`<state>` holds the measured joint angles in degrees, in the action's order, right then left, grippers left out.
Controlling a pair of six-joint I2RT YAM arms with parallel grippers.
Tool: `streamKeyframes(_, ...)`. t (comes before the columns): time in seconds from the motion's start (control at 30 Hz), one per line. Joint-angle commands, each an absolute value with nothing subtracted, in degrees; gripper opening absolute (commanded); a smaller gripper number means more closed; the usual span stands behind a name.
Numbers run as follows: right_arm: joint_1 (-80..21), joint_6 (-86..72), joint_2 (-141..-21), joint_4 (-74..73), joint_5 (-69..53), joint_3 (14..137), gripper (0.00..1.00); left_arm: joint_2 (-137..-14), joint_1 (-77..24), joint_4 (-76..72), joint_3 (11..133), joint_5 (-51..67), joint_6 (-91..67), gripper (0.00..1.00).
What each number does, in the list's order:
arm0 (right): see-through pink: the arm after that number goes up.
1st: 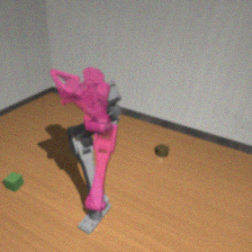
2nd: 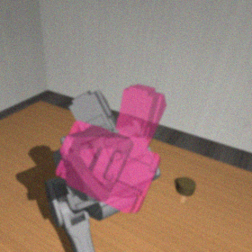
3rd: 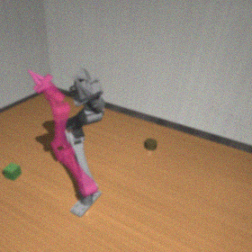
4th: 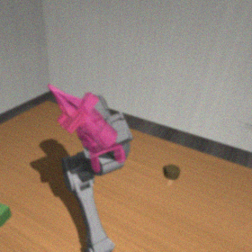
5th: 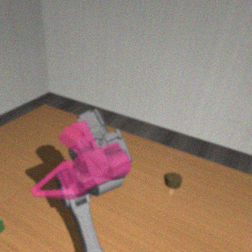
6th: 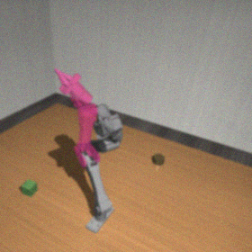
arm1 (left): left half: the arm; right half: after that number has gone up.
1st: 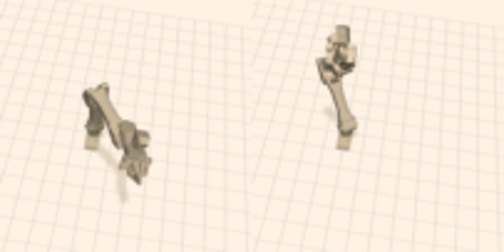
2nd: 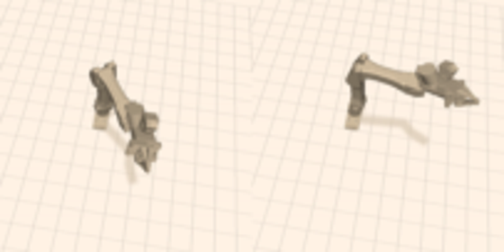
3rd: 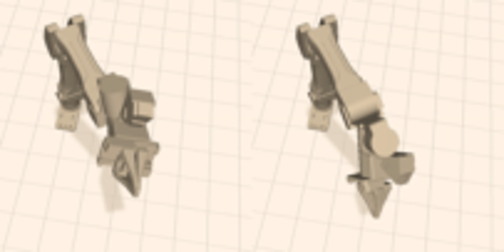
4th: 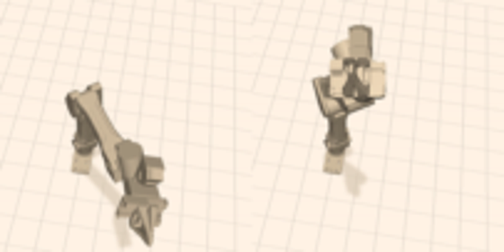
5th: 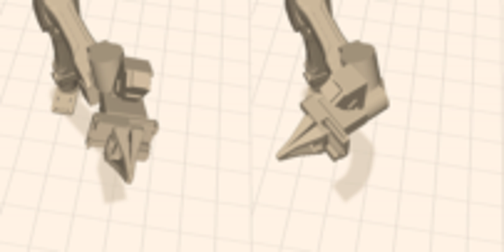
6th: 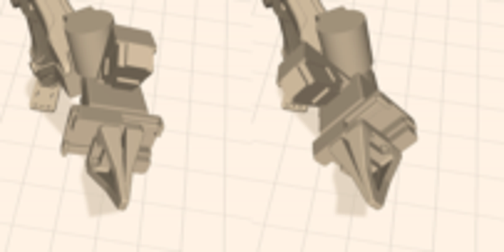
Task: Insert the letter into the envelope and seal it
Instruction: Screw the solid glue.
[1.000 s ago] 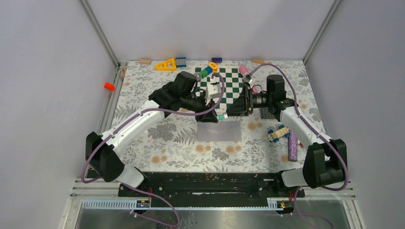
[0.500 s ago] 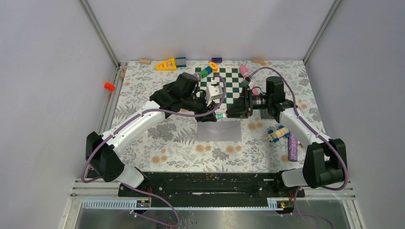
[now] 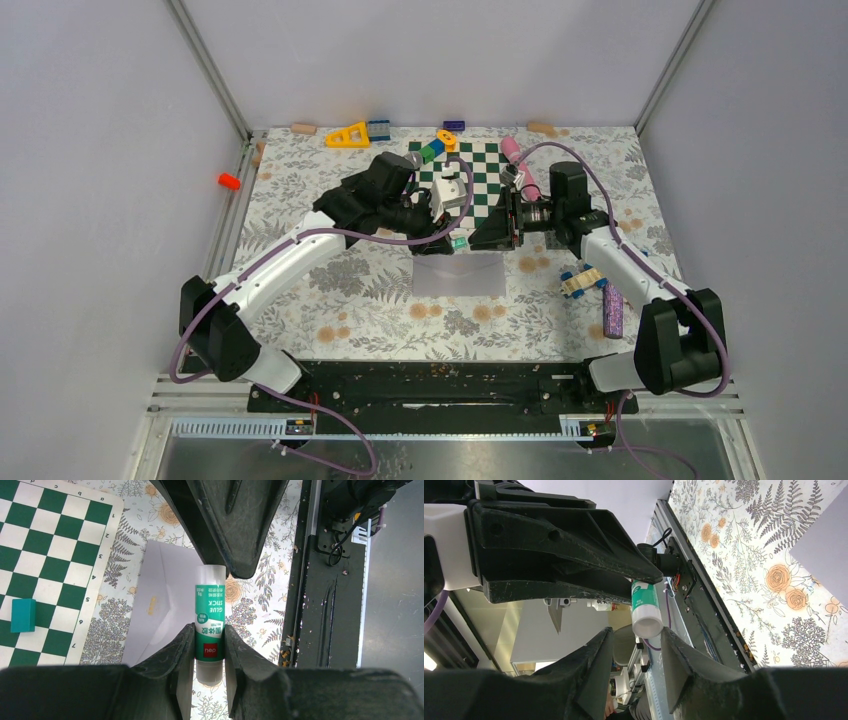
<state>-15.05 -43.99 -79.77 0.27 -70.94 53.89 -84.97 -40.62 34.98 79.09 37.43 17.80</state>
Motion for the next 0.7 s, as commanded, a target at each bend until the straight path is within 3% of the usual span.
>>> streamKeyframes(0.0,-15.6,-43.3,-80.4,0.4,-71.0,55.1,0.46,-84.5,-40.8,33.0,79.1,37.5,18.1,0.0)
streamKeyframes(0.33,-15.7,-43.1,-81.8,0.4,-70.7,56.0,0.46,-84.2,-40.9,33.1,79.0,38.4,18.5,0.0)
streamKeyframes(0.67,-15.7,-42.6,-82.0,0.4,-71.1,56.6,0.37,-84.3,-40.9,33.4,79.0,39.0,18.7,0.0)
